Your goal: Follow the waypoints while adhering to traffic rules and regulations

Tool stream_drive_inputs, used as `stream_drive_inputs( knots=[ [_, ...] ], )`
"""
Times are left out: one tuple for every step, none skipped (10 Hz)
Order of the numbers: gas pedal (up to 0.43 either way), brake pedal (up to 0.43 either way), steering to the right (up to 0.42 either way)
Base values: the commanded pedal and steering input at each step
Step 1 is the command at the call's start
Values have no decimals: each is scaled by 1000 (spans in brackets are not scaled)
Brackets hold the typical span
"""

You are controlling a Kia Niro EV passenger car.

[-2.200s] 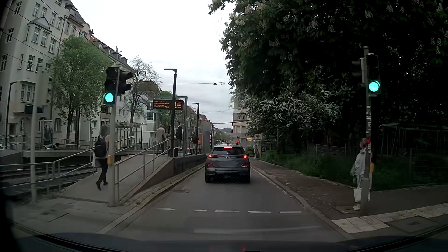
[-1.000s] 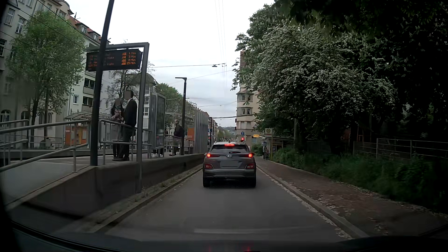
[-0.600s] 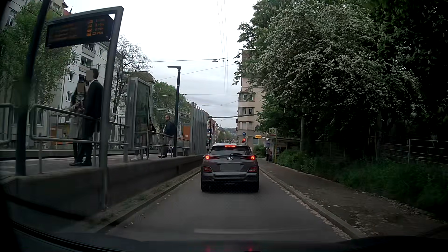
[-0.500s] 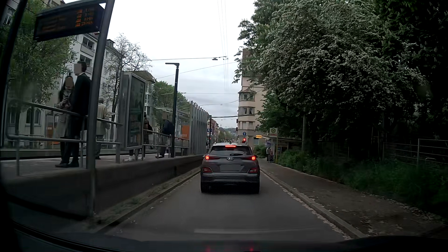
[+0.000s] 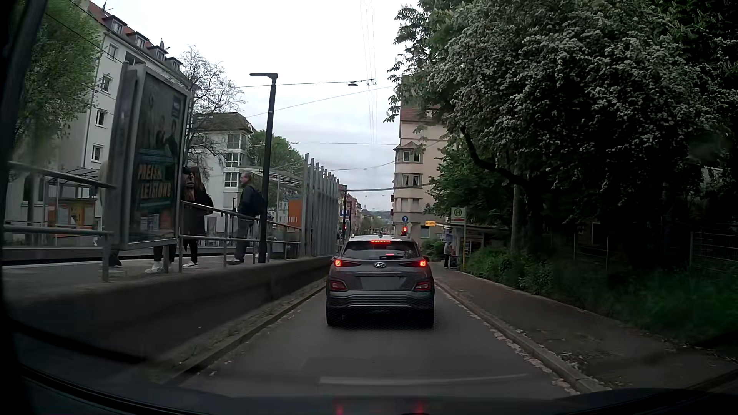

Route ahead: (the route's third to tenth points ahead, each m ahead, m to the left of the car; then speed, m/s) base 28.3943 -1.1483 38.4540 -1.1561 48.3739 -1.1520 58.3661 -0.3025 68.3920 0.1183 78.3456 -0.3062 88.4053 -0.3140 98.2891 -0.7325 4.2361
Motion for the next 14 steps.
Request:
stream_drive_inputs(
  knots=[
    [0, 268, 1],
    [0, 268, 4],
    [0, 268, 5],
    [0, 262, 6],
    [0, 262, 5],
    [0, 262, 4],
    [0, 256, 2],
    [0, 232, 1],
    [0, 220, 0],
    [0, 213, -2],
    [0, 213, -4],
    [0, 213, -4],
    [0, 213, -4],
    [0, 213, -4]
  ],
)
